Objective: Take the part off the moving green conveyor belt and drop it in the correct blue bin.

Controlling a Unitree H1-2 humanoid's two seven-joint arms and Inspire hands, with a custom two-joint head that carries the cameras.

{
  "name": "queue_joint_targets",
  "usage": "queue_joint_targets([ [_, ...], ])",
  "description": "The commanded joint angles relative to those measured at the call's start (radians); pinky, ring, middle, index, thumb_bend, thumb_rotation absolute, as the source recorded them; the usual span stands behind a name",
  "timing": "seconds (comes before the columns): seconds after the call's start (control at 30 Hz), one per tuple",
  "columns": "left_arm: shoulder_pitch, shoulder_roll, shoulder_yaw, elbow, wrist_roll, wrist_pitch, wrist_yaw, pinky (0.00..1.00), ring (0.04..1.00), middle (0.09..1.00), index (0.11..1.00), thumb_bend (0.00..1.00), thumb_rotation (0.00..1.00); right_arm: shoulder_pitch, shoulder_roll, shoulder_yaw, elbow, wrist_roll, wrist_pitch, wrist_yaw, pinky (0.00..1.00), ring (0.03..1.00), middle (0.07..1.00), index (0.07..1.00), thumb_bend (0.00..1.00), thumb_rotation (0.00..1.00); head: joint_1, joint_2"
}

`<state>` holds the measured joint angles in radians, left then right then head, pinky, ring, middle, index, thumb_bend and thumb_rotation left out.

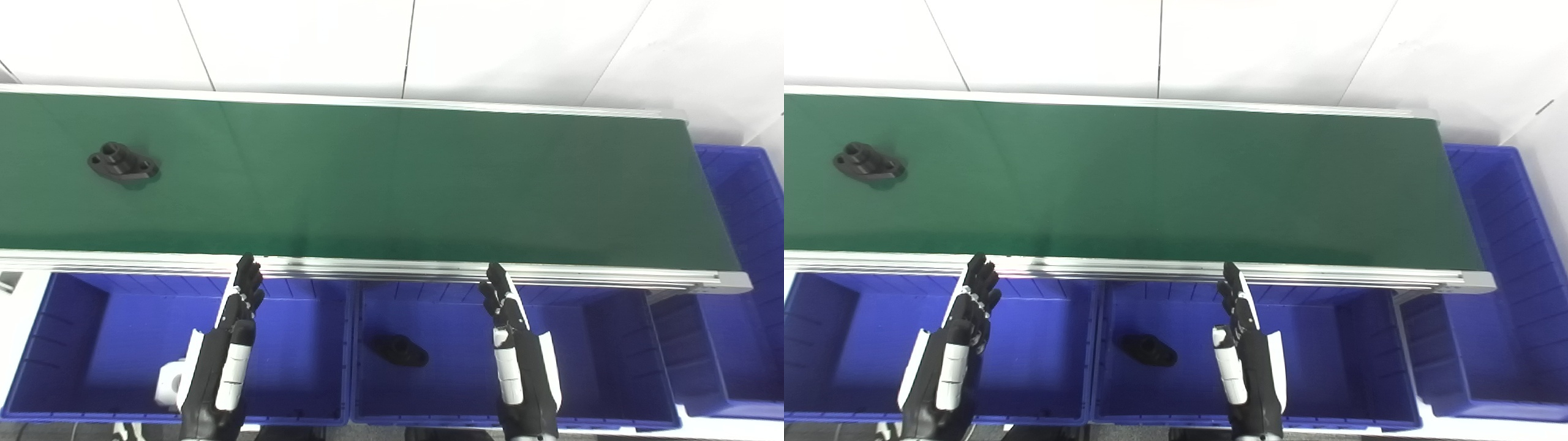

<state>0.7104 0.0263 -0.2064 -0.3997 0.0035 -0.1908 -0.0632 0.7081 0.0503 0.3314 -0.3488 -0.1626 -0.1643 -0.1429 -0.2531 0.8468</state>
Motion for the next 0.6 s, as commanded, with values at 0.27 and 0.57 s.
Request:
queue_joint_targets([
  [0.27, 0.014, -0.020, -0.019, 0.049, 0.043, -0.087, 0.011, 1.00, 1.000, 1.000, 1.000, 0.64, 0.95, 0.008, 0.013, -0.001, 0.050, 0.042, -0.104, 0.010, 0.96, 0.966, 0.979, 0.969, 0.76, 0.97, 0.109, -0.101],
  [0.57, -0.005, -0.068, -0.045, 0.161, 0.124, -0.172, 0.048, 1.00, 1.000, 1.000, 1.000, 0.73, 0.97, -0.026, -0.029, -0.058, 0.148, 0.088, -0.193, 0.038, 1.00, 0.981, 1.000, 0.986, 0.76, 1.00, 0.230, -0.205],
])
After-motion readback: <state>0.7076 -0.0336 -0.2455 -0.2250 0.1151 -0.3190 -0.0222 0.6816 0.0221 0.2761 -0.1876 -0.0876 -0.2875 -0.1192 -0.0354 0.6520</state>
